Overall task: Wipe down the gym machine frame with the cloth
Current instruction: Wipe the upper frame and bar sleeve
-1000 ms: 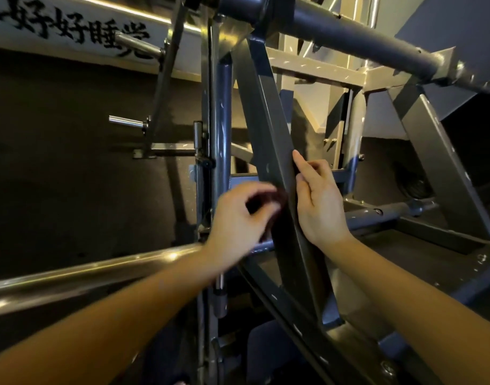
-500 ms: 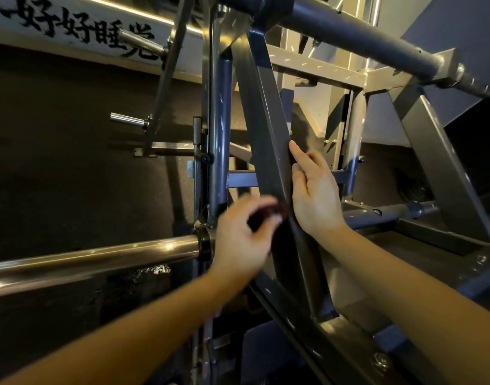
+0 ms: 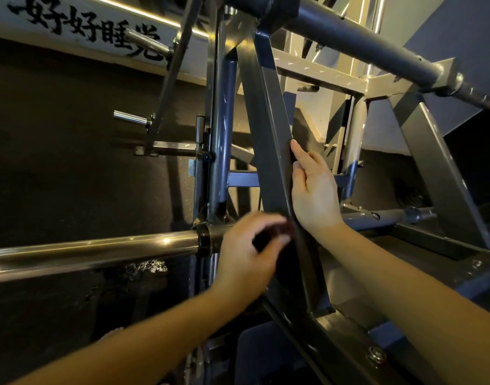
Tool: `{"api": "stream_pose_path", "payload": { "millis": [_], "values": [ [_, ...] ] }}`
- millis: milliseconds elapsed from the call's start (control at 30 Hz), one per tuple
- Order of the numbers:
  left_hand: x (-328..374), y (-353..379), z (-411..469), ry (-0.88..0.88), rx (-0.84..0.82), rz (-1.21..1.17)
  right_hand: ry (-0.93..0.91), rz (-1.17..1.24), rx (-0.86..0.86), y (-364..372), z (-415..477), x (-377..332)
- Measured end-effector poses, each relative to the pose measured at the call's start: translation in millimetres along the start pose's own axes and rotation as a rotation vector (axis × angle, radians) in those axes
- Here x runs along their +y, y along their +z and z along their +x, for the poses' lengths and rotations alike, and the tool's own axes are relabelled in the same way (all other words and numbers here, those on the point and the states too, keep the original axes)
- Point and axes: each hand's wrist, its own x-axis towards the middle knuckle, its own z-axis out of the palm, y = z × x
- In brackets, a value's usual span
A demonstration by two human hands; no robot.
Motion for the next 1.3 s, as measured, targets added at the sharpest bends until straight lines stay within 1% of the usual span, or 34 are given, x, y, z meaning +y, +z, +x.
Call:
{"api": "stream_pose_path", "payload": {
  "millis": [100,200,267,333,400,567,633,700,767,833,867,933,1000,1067,1167,1233,1300],
  "values": [
    [4,-11,74,-0.023,0.149,0.035,-0.017,0.007,0.0,-1,-1,0],
    [-8,-22,139,-0.133,0.282,-0.127,-0.002,0.021,-0.013,-2,-1,0],
    [-17,-21,149,-0.2,0.328,-0.173,0.005,0.034,-0.016,-2,-1,-1],
    [-18,-15,134,-0.242,0.345,-0.211,0.005,0.049,-0.014,-2,-1,-2],
    [-16,-9,103,-0.252,0.327,-0.213,-0.001,0.049,-0.009,-2,-1,-1],
    [-14,8,15,-0.326,0.177,-0.223,-0.011,0.038,0.005,1,-1,1],
    [-7,15,-22,-0.319,0.131,-0.233,-0.012,0.042,0.013,2,-2,1],
    [2,19,-63,-0.324,0.045,-0.226,-0.015,0.039,0.019,1,-4,0],
    [7,19,-91,-0.258,-0.041,-0.185,-0.013,0.036,0.019,0,-5,-2],
    [2,14,-83,-0.199,-0.083,-0.129,-0.01,0.028,0.015,0,-7,-2],
    [-3,12,-71,-0.186,-0.071,-0.098,-0.01,0.023,0.013,0,-8,-2],
    [-14,7,-37,-0.192,0.026,-0.054,-0.013,0.012,0.015,0,-8,-2],
    [-15,9,-26,-0.194,0.084,-0.068,-0.018,-0.002,0.033,0,-9,-2],
    [-9,14,-49,-0.18,0.033,-0.065,-0.026,-0.013,0.044,1,-8,-1],
    [6,14,-97,-0.11,-0.122,-0.073,-0.032,-0.032,0.05,2,-7,1],
    [-1,11,-87,-0.126,-0.13,-0.056,-0.039,-0.048,0.051,2,-6,3],
    [-10,9,-55,-0.196,-0.063,-0.042,-0.041,-0.064,0.052,1,-6,2]
  ]
}}
